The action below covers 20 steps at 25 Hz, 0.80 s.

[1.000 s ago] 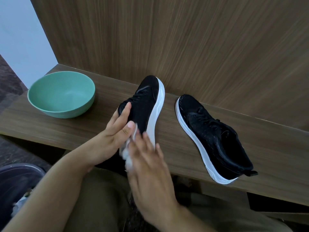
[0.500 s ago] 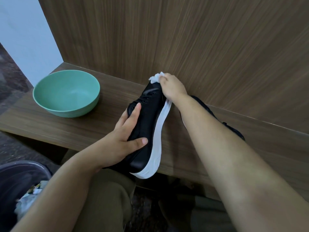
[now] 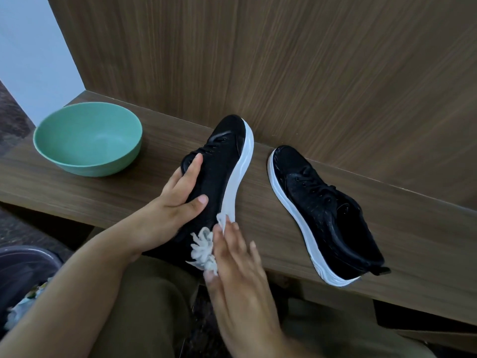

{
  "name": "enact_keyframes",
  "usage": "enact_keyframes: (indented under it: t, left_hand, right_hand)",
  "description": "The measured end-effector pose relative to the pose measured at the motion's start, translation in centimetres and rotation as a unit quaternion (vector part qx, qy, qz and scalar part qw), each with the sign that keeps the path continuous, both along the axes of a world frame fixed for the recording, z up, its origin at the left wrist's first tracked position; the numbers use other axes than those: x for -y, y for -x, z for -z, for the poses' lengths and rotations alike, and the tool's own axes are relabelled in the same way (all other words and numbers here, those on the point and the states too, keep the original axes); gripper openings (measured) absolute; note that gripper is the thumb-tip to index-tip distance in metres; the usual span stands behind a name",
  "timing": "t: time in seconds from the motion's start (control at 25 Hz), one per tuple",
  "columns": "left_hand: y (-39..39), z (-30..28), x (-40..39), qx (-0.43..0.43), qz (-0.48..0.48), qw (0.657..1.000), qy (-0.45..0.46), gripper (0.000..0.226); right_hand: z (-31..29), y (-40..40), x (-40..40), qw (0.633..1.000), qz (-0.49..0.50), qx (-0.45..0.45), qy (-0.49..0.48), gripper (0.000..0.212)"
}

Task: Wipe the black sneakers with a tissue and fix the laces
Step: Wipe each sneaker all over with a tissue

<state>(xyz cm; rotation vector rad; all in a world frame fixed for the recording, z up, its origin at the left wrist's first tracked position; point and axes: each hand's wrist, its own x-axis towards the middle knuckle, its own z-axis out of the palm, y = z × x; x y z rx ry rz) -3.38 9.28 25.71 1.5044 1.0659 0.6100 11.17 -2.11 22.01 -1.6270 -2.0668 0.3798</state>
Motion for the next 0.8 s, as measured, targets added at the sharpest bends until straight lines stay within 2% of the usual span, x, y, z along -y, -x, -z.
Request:
enact_keyframes:
  t: [0.16, 0.36, 0.48, 0.6, 0.72, 0.8]
  left_hand:
    - [-0.2, 0.2, 0.0, -0.001, -0.015, 1.0, -0.002, 0.067]
    - [-0.2, 1.0, -0.5, -0.027, -0.036, 0.999, 0.0, 0.074]
    - [-0.6, 1.2, -0.7, -0.044, -0.03, 0.998, -0.019, 0.076]
    - [-0.6, 1.2, -0.8, -0.052, -0.029, 0.998, -0.025, 0.076]
    - [-0.6, 1.1, -0.8, -0.054, -0.035, 0.998, -0.02, 0.076]
    - [-0.7, 1.0, -0.8, -0.055, -0.051, 0.997, -0.024, 0.074]
  right_hand:
    - [-1.0, -0.2, -7.2, 0.994, 0.038, -0.093, 0.053, 0.053]
    - [-3.2, -1.8, -19.6, 0.996, 0.076, -0.013, 0.049, 0.052]
    - [-3.9, -2.0, -23.1, 0.99, 0.102, -0.042, 0.088, 0.052]
    - [-3.7, -1.6, -19.1, 0.99, 0.094, -0.056, 0.089, 0.052]
    - [-3.1, -1.8, -9.9, 0.993, 0.065, -0.003, 0.095, 0.05]
    - [-2.3, -1.7, -3.7, 0.994, 0.059, 0.079, 0.045, 0.049]
